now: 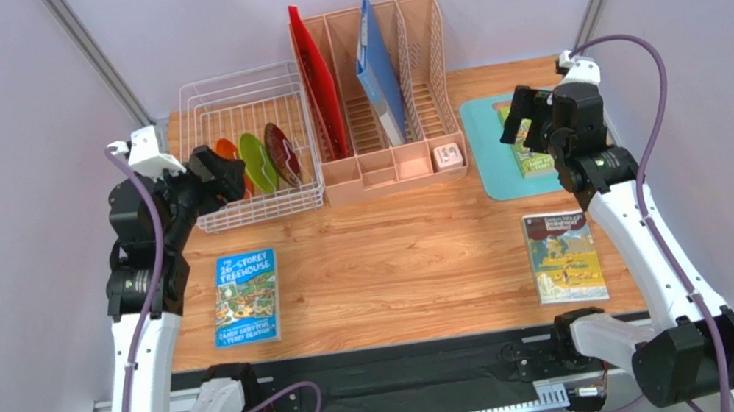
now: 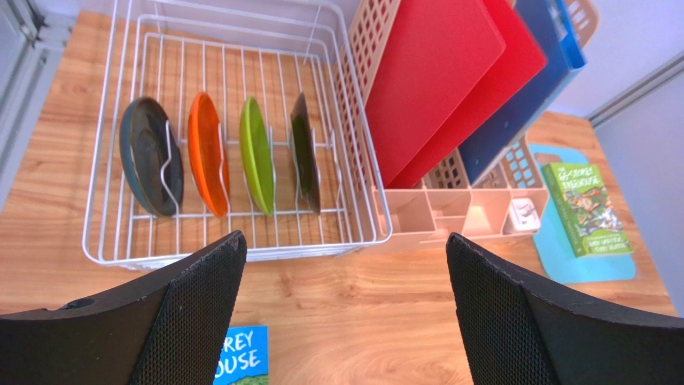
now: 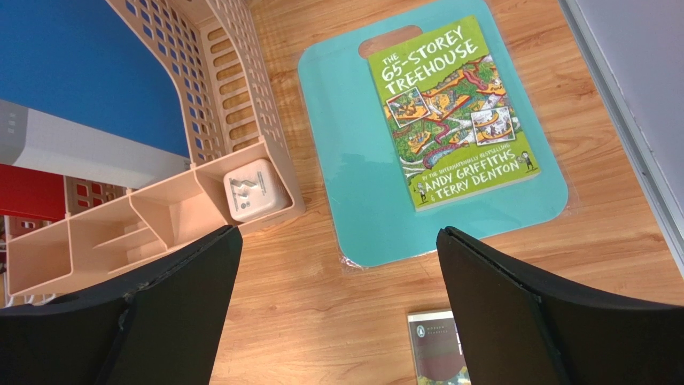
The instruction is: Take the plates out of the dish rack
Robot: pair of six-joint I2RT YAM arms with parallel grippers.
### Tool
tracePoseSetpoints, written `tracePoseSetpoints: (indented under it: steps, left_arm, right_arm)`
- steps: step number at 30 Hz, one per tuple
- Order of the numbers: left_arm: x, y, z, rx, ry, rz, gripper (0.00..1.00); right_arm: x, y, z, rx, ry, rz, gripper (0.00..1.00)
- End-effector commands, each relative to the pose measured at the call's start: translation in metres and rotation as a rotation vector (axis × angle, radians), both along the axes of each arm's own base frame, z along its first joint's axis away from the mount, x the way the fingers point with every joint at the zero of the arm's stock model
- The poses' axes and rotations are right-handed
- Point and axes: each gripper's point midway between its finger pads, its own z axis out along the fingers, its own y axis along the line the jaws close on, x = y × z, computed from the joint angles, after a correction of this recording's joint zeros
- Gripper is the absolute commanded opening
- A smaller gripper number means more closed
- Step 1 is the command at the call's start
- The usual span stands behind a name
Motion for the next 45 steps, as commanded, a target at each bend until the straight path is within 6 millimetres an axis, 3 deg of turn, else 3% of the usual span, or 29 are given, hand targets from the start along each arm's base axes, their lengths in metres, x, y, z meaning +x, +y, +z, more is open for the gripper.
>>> tracePoseSetpoints:
  steps: [1, 5, 9, 12, 20, 27, 33, 43, 45]
  left_arm:
    - [0.012, -0.008, -0.006, 0.044, 0.013, -0.063, 1.0]
    - [0.033, -0.018, -0.021, 0.036, 0.075, -0.113, 0.99]
    - [0.068, -0.021, -0.043, 0.048, 0.13, -0.123, 0.83]
    - [0.092, -0.019, -0.05, 0.047, 0.125, -0.088, 0.79]
    - [0.143, -0.038, -0.061, 0.055, 0.086, -0.081, 0.79]
    - [0.19, -0.045, -0.1, 0.103, 0.161, -0.019, 0.69]
    - [0.203, -0.034, -0.13, 0.19, 0.202, 0.083, 0.66]
    - [0.201, -0.032, -0.176, 0.239, 0.289, 0.143, 0.58]
    - [0.2, -0.032, -0.188, 0.241, 0.315, 0.148, 0.52]
  right_arm:
    - [0.005, -0.003, 0.015, -0.022, -0.016, -0.013, 1.0]
    - [0.005, -0.012, 0.011, -0.06, 0.017, -0.047, 1.0]
    - [0.007, -0.008, 0.004, -0.05, 0.038, -0.027, 1.0]
    - [0.009, -0.005, -0.001, -0.038, 0.05, -0.021, 1.0]
    - [0.014, -0.003, -0.006, -0.011, 0.021, -0.026, 1.0]
    - [0.025, -0.005, -0.021, -0.021, 0.063, -0.042, 1.0]
    - [0.031, -0.006, -0.032, -0.033, 0.095, -0.052, 1.0]
    - [0.036, -0.009, -0.041, -0.04, 0.121, -0.066, 1.0]
    - [0.037, -0.008, -0.042, -0.038, 0.124, -0.064, 1.0]
